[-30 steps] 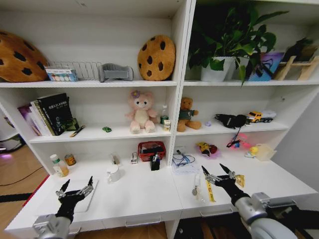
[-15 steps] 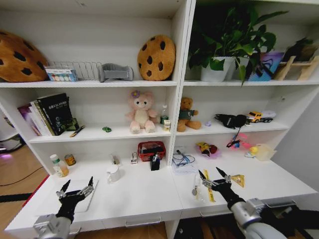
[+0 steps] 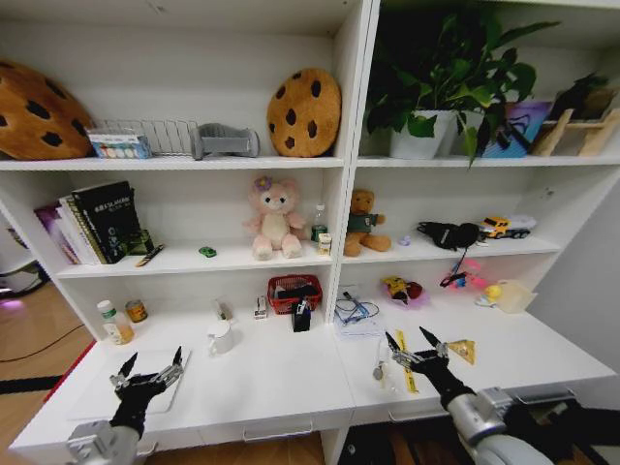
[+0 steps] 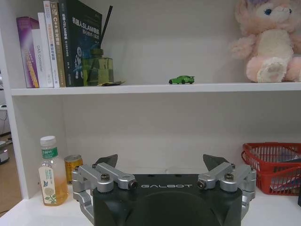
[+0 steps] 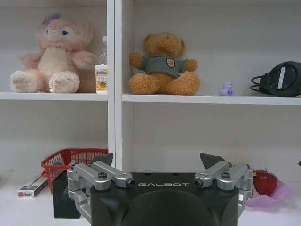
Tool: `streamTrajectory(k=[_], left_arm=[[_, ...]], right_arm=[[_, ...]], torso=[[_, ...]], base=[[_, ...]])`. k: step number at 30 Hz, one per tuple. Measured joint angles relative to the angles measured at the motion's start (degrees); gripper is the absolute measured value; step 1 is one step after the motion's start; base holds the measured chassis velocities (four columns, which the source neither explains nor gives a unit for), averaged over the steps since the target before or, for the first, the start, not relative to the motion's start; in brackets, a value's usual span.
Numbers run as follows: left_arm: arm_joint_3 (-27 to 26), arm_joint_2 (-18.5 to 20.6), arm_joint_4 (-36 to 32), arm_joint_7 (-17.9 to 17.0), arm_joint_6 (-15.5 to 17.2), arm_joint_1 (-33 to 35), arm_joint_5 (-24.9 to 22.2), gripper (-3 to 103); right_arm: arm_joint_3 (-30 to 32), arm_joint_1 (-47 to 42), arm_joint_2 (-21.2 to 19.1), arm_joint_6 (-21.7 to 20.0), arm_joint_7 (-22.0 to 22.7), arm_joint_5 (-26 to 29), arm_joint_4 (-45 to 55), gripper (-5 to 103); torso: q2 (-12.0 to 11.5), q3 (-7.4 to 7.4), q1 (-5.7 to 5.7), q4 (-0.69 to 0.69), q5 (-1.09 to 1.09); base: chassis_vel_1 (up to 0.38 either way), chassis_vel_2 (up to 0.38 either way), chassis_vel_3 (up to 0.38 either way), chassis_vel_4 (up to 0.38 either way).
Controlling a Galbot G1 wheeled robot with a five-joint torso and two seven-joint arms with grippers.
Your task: Organize the objects on the table.
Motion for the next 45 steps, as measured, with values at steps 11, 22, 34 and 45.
streamTrajectory(k=[11,22,34,45], left_arm=[[-0.4,0.5,-0.1,0.0,0.0,0.0,-0.1,99],[-0.4,0.7,0.1,0.0,0.0,0.0,-0.3,99],[0.4,1.4,0.5,0.1,0.0,0.2,-0.1,99],[0.5,1.7,0.8,0.3,0.0,0.7,0.3,99]], right_arm=[[0.0,0.0,0.0,0.0,0.0,0.0,0.0,100],[0.1,0.0,0.0,0.1,0.1,0.0,0.0,100],[0.1,0.0,0.0,0.1,0.1,0.0,0.0,100],[0.0,0.0,0.0,0.1,0.1,0.0,0.0,100]], torso=[[0.0,0.0,0.0,0.0,-0.01],[0.0,-0.01,-0.03,0.01,0.04],[0.0,0.0,0.01,0.02,-0.04],[0.0,0.0,0.0,0.0,0.01]], base=[[-0.087,-0.089,0.076,0.107],[-0.252,-0.243,0.255,0.253],[-0.077,-0.092,0.1,0.063],[0.03,0.041,-0.018,-0.02]])
